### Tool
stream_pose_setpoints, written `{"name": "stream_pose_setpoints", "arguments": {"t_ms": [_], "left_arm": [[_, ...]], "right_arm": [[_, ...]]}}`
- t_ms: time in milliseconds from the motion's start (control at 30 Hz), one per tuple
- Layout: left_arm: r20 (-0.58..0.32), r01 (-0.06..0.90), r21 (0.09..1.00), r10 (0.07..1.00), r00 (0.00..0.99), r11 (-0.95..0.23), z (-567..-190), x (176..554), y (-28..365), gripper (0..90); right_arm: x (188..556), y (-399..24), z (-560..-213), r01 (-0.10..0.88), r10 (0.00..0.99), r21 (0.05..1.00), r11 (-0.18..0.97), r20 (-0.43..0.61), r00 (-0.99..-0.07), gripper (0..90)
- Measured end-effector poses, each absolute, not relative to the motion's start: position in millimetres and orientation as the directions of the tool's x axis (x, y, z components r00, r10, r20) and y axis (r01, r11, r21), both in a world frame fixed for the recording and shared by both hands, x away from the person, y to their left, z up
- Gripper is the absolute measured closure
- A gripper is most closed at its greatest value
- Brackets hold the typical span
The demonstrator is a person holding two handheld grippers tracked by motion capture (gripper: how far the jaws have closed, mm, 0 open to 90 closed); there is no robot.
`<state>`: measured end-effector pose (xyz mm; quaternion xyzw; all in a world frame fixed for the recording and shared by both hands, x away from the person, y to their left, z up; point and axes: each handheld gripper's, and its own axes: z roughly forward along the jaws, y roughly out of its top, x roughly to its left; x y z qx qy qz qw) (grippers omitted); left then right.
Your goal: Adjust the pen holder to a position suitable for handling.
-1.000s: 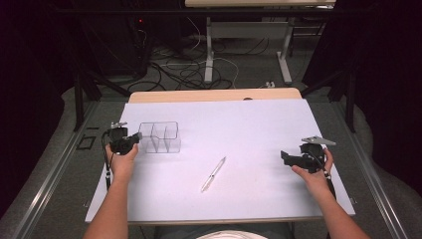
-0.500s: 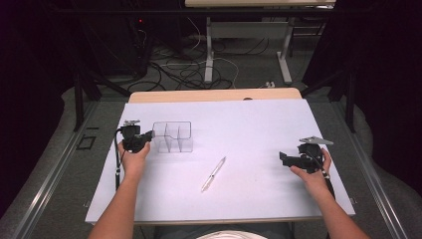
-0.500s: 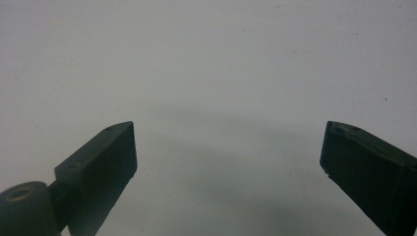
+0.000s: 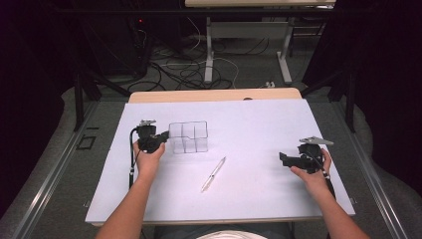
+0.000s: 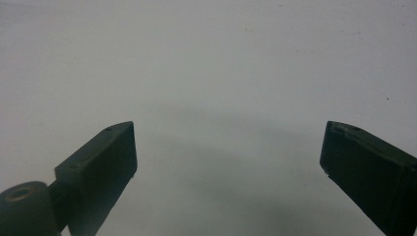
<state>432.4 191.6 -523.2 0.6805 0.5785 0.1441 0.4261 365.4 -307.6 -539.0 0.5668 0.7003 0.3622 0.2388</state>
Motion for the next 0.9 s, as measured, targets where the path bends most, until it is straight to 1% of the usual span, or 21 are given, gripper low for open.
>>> {"name": "stream_pose_setpoints", "arguments": {"t_ms": [167, 367, 533, 900], "left_arm": [[-0.292, 0.662, 0.749, 0.912, 0.287, 0.031, -523, 432, 178, 90.0], [-0.287, 0.663, 0.748, 0.906, 0.311, 0.009, -523, 433, 166, 90.0], [-0.312, 0.664, 0.747, 0.898, 0.311, 0.03, -524, 437, 150, 90.0], [-0.313, 0.666, 0.745, 0.89, 0.331, 0.014, -526, 441, 127, 90.0]], "right_arm": [[366, -306, -540, 0.625, 0.967, 0.774, 0.096, 0.075, -0.242, 6.6], [366, -306, -540, 0.625, 0.967, 0.774, 0.097, 0.077, -0.244, 6.6], [366, -305, -541, 0.628, 0.966, 0.771, 0.103, 0.075, -0.249, 6.7], [366, -306, -542, 0.629, 0.966, 0.771, 0.101, 0.076, -0.248, 6.8]]}}
